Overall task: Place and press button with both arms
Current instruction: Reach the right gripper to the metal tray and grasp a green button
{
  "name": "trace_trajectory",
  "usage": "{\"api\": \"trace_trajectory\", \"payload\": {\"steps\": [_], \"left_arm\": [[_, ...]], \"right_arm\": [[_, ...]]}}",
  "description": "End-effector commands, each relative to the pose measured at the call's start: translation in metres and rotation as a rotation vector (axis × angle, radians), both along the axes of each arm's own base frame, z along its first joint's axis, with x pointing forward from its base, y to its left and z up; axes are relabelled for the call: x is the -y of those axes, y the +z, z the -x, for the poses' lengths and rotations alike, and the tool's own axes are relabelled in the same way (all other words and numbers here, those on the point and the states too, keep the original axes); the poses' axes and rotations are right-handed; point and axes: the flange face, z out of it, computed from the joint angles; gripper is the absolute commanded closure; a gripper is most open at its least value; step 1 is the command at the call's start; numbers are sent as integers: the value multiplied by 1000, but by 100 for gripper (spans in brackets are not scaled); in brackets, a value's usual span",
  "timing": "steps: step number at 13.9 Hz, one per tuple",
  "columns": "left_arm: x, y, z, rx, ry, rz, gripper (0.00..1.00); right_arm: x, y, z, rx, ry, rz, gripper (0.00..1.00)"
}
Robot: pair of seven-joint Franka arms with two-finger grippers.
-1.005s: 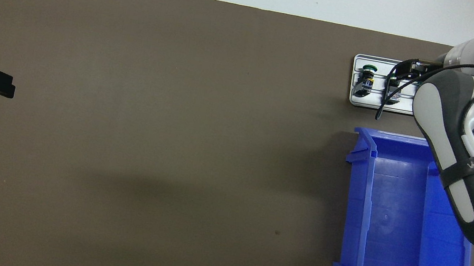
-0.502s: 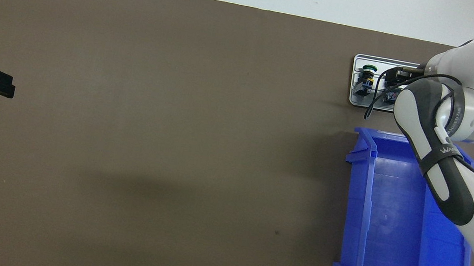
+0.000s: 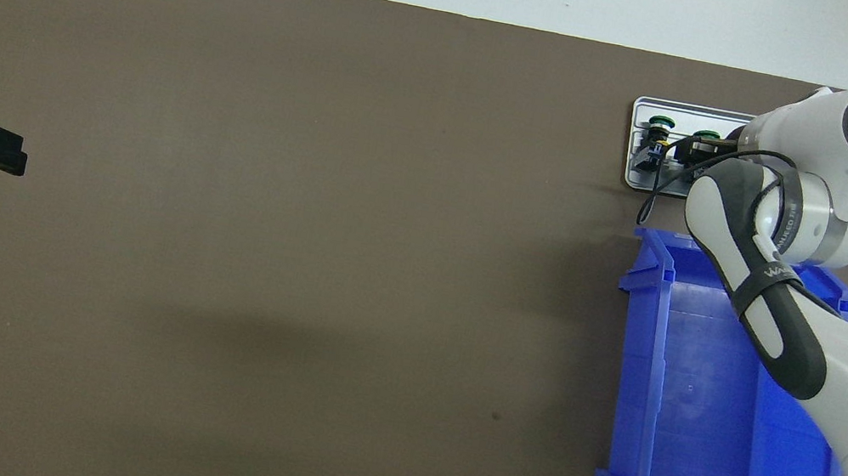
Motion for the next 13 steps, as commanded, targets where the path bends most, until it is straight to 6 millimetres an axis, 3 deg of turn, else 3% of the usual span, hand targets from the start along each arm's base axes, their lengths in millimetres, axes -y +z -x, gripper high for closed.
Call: {"api": "trace_trajectory", "payload": {"steps": [1,2,5,8,10,13], "left_arm": [[-3,3,8,-3,1,-3,0],[-3,3,8,-3,1,-3,0],[-3,3,8,-3,1,-3,0],[-3,3,8,-3,1,-3,0],[-3,3,8,-3,1,-3,0],[-3,3,8,-3,1,-3,0]], "right_arm": [[1,2,7,6,17,-8,70],[2,6,5,17,24,-4,100],[-3,40,4,61,-1,-12,100],[-16,93,24,57,-118,-37,100],[-59,113,41,1,-192,-54,100],[-136,124,55,-10,-342,-86,100]]}}
